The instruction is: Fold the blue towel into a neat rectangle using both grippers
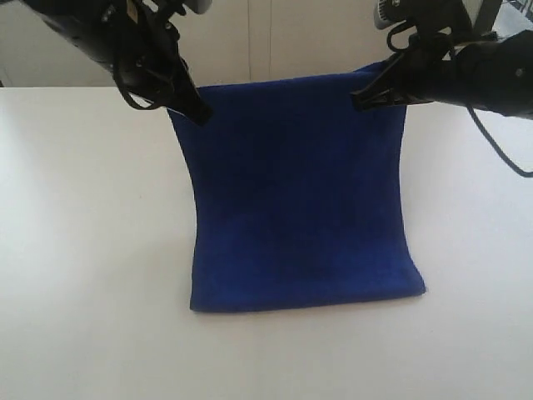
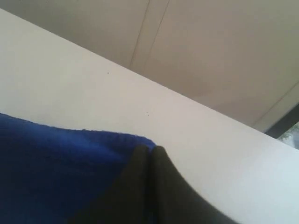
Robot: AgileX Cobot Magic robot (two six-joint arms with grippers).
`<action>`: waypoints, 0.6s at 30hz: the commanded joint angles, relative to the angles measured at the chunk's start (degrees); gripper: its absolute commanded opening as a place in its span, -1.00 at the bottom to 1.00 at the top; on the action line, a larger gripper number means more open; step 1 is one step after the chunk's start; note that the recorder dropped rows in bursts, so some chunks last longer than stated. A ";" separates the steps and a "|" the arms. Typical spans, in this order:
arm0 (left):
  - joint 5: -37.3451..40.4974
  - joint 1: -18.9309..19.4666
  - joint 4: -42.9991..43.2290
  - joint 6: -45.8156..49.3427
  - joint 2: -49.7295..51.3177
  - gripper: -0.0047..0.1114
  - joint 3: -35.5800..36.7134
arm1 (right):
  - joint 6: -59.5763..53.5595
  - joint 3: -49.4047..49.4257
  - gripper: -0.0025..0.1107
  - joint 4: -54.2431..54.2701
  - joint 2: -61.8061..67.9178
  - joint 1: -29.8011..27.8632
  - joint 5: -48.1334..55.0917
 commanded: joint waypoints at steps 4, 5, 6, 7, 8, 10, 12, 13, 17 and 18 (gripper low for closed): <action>-5.09 0.59 2.79 -1.45 2.49 -0.92 -0.15 | -1.59 -1.47 -0.96 -0.16 2.95 -0.26 -3.96; -5.44 0.76 2.90 -1.73 2.75 -0.92 -0.15 | -1.59 -2.03 -0.96 -0.16 3.31 -0.26 -4.09; -5.55 1.02 3.24 -2.22 3.24 -0.92 -0.15 | -1.59 -2.57 -0.96 -0.16 3.80 -0.62 -4.09; -6.28 1.66 3.36 -2.74 3.64 -0.92 -0.15 | -1.59 -2.99 -0.96 -0.16 4.17 -0.81 -4.09; -6.96 2.06 3.36 -2.85 4.05 -0.92 -0.15 | -1.59 -3.53 -0.96 -0.16 4.69 -1.01 -4.09; -8.31 3.11 3.36 -3.26 5.04 -0.92 -0.15 | -1.59 -4.46 -0.96 -0.16 5.93 -1.46 -4.09; -10.60 4.34 3.16 -3.90 6.72 -0.92 -0.15 | -1.68 -6.10 -0.96 -0.16 8.23 -1.56 -4.09; -12.21 4.83 3.16 -3.90 7.92 -0.92 -0.15 | -1.68 -7.29 -0.96 -0.16 10.02 -1.56 -4.09; -15.81 5.36 3.30 -3.90 10.31 -0.92 -0.15 | -1.68 -9.88 -0.96 -0.16 14.63 -1.56 -4.61; -16.38 5.48 3.45 -3.90 10.29 -0.92 -0.27 | -1.68 -10.64 -0.96 -0.16 15.21 -1.56 -4.61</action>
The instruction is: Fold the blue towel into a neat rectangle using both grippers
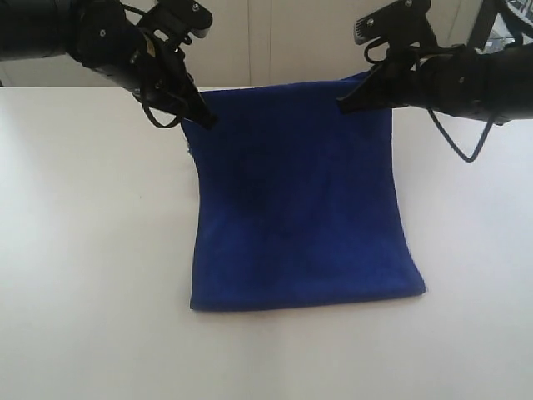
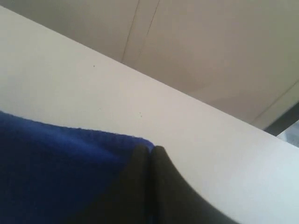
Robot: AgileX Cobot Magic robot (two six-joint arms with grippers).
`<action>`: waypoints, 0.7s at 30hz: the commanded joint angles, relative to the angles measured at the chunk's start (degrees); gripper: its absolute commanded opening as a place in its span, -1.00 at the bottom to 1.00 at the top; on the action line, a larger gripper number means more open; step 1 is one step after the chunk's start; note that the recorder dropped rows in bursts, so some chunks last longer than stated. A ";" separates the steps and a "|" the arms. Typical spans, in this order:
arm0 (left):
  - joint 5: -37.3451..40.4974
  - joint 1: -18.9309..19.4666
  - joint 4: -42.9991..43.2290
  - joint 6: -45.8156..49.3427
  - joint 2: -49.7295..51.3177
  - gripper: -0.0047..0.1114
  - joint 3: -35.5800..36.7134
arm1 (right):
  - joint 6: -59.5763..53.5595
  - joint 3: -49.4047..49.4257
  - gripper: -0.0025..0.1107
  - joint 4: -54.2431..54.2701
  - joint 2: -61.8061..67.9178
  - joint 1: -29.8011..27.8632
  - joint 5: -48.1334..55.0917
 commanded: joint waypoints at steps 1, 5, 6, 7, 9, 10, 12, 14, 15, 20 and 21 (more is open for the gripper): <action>-0.77 1.23 0.82 -0.69 0.48 -0.92 -0.91 | -0.74 -2.36 -0.96 0.06 2.37 -0.66 -1.43; 2.66 1.35 2.09 0.59 0.82 -0.92 -5.11 | -0.74 -4.72 -0.96 0.06 2.25 -0.70 -0.96; 2.12 1.89 2.09 0.48 1.59 -0.92 -5.50 | -0.74 -5.32 -0.96 0.06 2.79 -0.94 -0.71; 1.83 2.33 2.09 -0.05 2.54 -0.92 -5.50 | -0.74 -5.64 -0.96 0.06 3.68 -1.05 -0.71; 1.21 3.10 1.98 -0.69 4.75 -0.92 -5.50 | -0.74 -5.74 -0.96 0.06 5.14 -1.30 -1.74; 0.30 3.27 1.98 -0.69 5.45 -0.92 -5.50 | -0.74 -5.74 -0.96 0.06 5.73 -1.30 -2.35; -2.78 3.54 1.87 -0.69 7.00 -0.92 -5.50 | -0.74 -5.74 -0.96 0.06 7.64 -1.54 -4.39; -4.20 3.54 1.87 -0.69 7.69 -0.92 -5.50 | -0.74 -5.74 -0.96 0.06 9.09 -1.54 -5.78; -4.38 3.54 1.87 -0.69 8.21 -0.92 -5.50 | -0.74 -5.74 -0.96 0.06 9.72 -1.54 -6.33; -4.65 3.54 1.87 -0.69 9.99 -0.92 -5.50 | -0.74 -5.74 -0.96 0.06 11.62 -1.54 -8.32; -4.65 3.54 1.87 -0.69 10.11 -0.92 -5.50 | -0.74 -5.74 -0.96 0.06 11.85 -1.54 -8.61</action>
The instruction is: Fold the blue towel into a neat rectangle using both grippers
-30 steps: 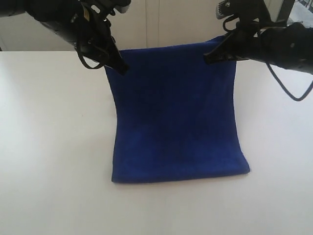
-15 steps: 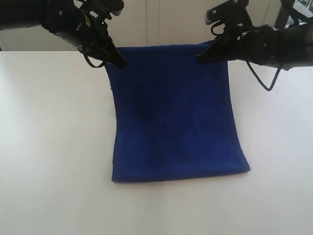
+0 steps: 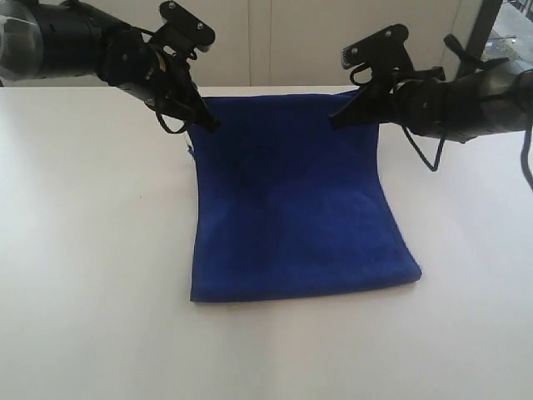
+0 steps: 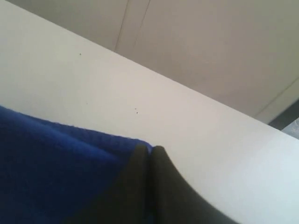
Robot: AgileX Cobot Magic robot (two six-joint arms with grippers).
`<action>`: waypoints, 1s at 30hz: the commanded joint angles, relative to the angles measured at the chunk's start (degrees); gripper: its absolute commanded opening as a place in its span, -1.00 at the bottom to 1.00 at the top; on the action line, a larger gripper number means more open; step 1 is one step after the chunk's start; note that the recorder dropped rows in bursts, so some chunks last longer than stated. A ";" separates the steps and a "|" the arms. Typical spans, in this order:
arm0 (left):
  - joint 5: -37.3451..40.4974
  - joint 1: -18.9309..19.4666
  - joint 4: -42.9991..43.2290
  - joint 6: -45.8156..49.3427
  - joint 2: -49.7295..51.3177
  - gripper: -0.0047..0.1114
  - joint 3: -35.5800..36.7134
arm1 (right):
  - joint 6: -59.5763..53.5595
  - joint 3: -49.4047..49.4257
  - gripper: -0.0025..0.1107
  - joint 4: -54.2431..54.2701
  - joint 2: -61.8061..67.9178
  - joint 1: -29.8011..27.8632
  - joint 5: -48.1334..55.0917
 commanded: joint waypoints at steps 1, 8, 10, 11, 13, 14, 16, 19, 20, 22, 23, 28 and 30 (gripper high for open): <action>0.40 0.76 0.51 -0.70 0.84 -0.92 -0.09 | -0.74 -0.30 -0.96 0.06 0.96 -1.13 -3.17; -0.65 0.76 0.51 -0.70 0.84 -0.52 -0.09 | -0.74 -0.30 -0.82 0.06 1.21 -1.13 -3.72; -0.65 0.76 0.51 -0.70 0.84 -0.29 -0.09 | -0.74 -0.30 -0.69 0.06 1.34 -1.13 -4.13; -0.65 0.76 0.51 -0.70 0.84 -0.19 -0.09 | -0.74 -0.30 -0.62 0.06 1.34 -1.13 -4.16; -0.65 0.76 0.51 -0.70 0.84 -0.07 -0.09 | -0.74 -0.30 -0.47 0.06 1.34 -1.13 -4.41; -0.65 0.76 0.51 -0.70 0.84 -0.06 -0.09 | -0.74 -0.30 -0.41 0.06 1.34 -1.13 -4.59; -0.65 0.76 0.51 -0.70 0.84 -0.07 -0.09 | -0.74 -0.30 -0.30 0.06 1.34 -1.13 -5.07; -0.27 0.76 0.51 -0.70 0.84 -0.07 -0.09 | -0.74 -0.30 -0.22 0.06 1.34 -1.13 -5.46; 0.02 0.76 0.51 -0.70 0.84 -0.07 -0.09 | -0.74 -0.30 -0.21 0.06 1.34 -1.13 -5.46; 0.61 0.76 0.51 -0.70 0.84 -0.07 -0.09 | -0.74 -0.30 -0.21 0.06 1.34 -1.13 -4.70; 1.07 0.76 0.51 -0.70 0.84 -0.07 -0.09 | -0.74 -0.30 -0.21 0.06 1.22 -1.13 -3.62; 6.39 0.76 0.51 -1.97 0.84 -0.13 -0.09 | -0.74 -0.30 -0.22 0.19 -1.67 -1.13 8.25; 9.83 0.76 0.51 -4.09 0.45 -0.25 -0.09 | -0.46 -0.30 -0.23 0.19 -3.26 -1.13 13.95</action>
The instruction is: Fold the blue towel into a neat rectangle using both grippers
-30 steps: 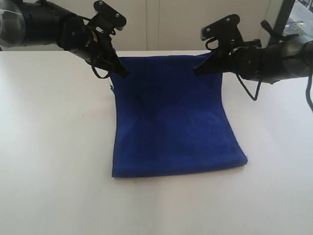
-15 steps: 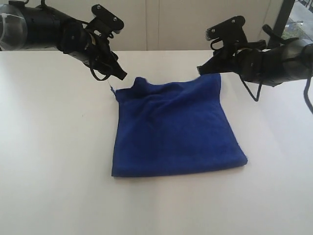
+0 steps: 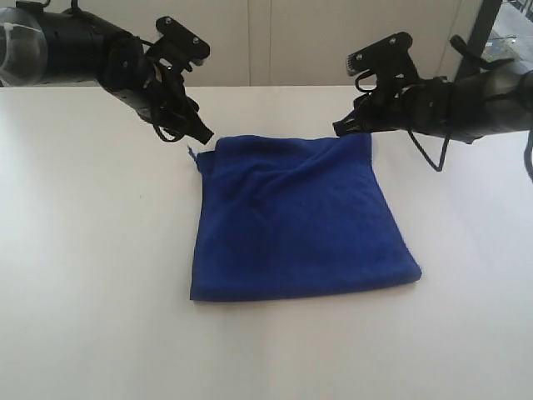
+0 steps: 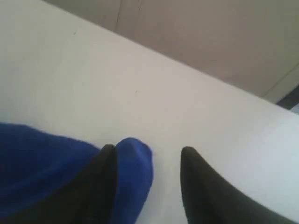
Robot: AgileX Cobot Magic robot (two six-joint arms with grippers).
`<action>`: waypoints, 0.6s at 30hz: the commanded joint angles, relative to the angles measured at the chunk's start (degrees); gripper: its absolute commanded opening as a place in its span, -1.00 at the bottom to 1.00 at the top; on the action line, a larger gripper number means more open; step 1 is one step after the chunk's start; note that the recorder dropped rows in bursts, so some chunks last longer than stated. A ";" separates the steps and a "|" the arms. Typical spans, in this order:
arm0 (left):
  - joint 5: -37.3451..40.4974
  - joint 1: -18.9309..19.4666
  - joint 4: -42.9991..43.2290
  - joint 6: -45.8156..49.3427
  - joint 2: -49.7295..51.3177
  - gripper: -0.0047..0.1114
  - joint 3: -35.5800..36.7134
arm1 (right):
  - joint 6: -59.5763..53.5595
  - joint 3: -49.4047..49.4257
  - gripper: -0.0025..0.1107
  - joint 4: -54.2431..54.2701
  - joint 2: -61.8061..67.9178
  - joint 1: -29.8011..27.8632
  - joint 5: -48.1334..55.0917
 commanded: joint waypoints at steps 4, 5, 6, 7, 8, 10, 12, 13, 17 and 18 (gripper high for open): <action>13.15 0.16 -2.24 -6.79 -2.31 -0.57 -0.09 | -0.24 -0.30 -0.41 0.06 -6.99 -0.25 20.73; 14.41 0.16 -3.39 -6.79 -2.75 -0.66 -0.09 | -0.24 -0.30 -0.48 0.06 -7.75 -0.25 23.03; 15.86 0.16 -4.90 -6.66 -3.46 -0.76 -0.09 | -0.24 -0.30 -0.57 0.06 -8.66 -0.25 25.87; 17.41 0.16 -6.41 -6.42 -4.19 -0.85 -0.09 | -0.15 -0.30 -0.66 0.17 -9.51 -0.25 28.69; 18.95 0.16 -7.84 -5.97 -4.98 -0.92 -0.09 | 0.29 -0.30 -0.76 0.17 -10.34 -0.25 31.31; 21.22 0.05 -10.61 -5.31 -6.55 -0.92 -0.09 | 1.71 -0.30 -0.95 0.06 -12.03 -0.36 36.29; 23.62 -0.50 -13.38 -3.90 -8.17 -0.92 -0.09 | 3.95 -0.30 -0.96 -0.09 -13.48 -0.36 40.27; 24.69 -0.84 -13.75 -3.51 -8.94 -0.92 -0.09 | 5.06 -0.30 -0.96 -0.09 -14.26 -0.36 42.52; 29.02 -4.18 -13.93 -2.59 -11.83 -0.92 0.88 | 8.84 -0.19 -0.96 -0.09 -17.08 -0.36 50.61; 28.91 -5.37 -13.93 -2.75 -12.62 -0.92 1.89 | 9.50 0.05 -0.96 -0.09 -17.86 -0.36 52.12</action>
